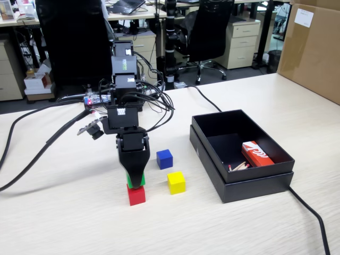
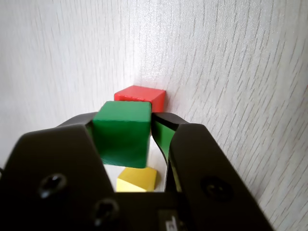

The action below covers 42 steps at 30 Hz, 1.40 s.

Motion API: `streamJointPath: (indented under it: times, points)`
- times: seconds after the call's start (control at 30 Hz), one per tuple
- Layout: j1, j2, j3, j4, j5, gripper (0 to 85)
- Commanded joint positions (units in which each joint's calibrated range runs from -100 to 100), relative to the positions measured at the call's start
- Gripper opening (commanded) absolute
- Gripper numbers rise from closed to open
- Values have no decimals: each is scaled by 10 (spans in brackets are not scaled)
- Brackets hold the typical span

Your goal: Put the green cube on top of the red cube

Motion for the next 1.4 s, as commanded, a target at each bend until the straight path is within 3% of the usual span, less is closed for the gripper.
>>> streamJointPath:
  times: [0.0,0.23,0.37,0.47,0.83,1.0,1.37]
  points:
    - [1,-15,24,2,1,279]
    - [2,-15,23,3,0,279]
    - [2,-15,18,2,0,431]
    - [2,-27,17,3,1,488]
    - [12,-240,-79,3,3,492]
    - [21,-409,-157,3,19,489]
    - [51,-676,-367,3,88,488]
